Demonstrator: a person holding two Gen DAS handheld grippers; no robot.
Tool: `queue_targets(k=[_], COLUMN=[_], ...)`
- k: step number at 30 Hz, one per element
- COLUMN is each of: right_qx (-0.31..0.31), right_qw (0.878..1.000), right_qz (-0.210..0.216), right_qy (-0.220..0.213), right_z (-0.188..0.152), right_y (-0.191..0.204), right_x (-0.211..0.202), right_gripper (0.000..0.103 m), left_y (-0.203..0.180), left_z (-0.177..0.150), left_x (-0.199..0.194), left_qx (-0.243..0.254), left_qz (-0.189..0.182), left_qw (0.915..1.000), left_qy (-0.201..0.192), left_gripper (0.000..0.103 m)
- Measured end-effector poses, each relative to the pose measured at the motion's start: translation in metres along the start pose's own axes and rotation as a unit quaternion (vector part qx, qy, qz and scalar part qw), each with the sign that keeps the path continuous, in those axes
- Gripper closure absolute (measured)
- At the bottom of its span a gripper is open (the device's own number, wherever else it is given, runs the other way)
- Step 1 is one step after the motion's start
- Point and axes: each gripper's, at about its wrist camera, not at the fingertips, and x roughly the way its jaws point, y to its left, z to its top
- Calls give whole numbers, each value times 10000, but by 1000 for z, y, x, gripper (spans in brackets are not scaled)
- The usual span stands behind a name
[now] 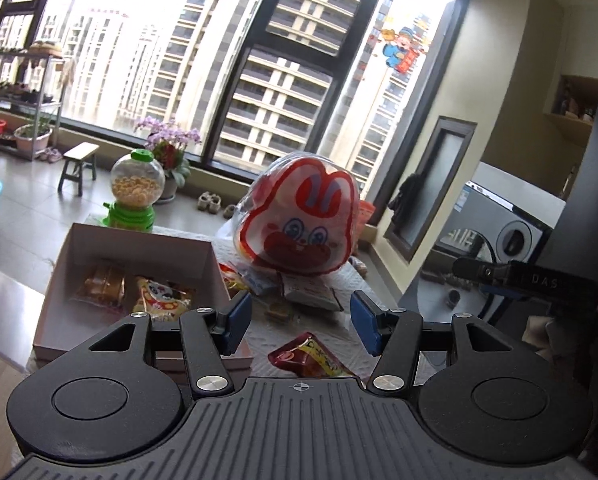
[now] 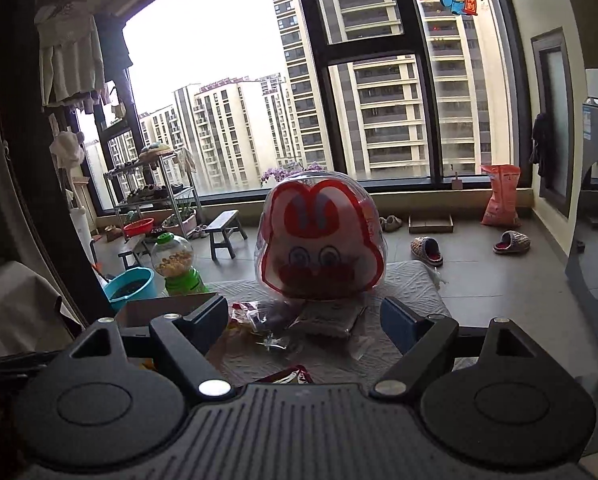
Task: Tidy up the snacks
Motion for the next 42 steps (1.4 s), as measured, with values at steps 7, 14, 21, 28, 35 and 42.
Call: queue_targets(k=[7, 14, 21, 28, 35, 42], right_qx=[625, 1296, -705, 157, 223, 1567], right_qw=[9967, 9824, 9869, 9850, 9838, 9644], right_qz=[484, 1304, 789, 1678, 1702, 1948], right_qy=[-179, -322, -1220, -381, 525, 858], right_z=[6, 44, 100, 134, 148, 195], right_y=[-39, -48, 29, 47, 60, 24], right_x=[38, -4, -28, -17, -6, 20], right_gripper=[19, 19, 19, 19, 19, 19], left_y=[-23, -76, -78, -45, -11, 5], left_z=[56, 124, 160, 158, 147, 172], left_x=[20, 5, 6, -14, -39, -41], left_qx=[11, 344, -116, -994, -1701, -1725], left_qz=[313, 260, 445, 800, 1459, 1402], left_qw=[9988, 9969, 9945, 9866, 9662, 9677], left_qy=[389, 651, 936, 1014, 1272, 1194], left_gripper=[43, 43, 43, 43, 43, 43])
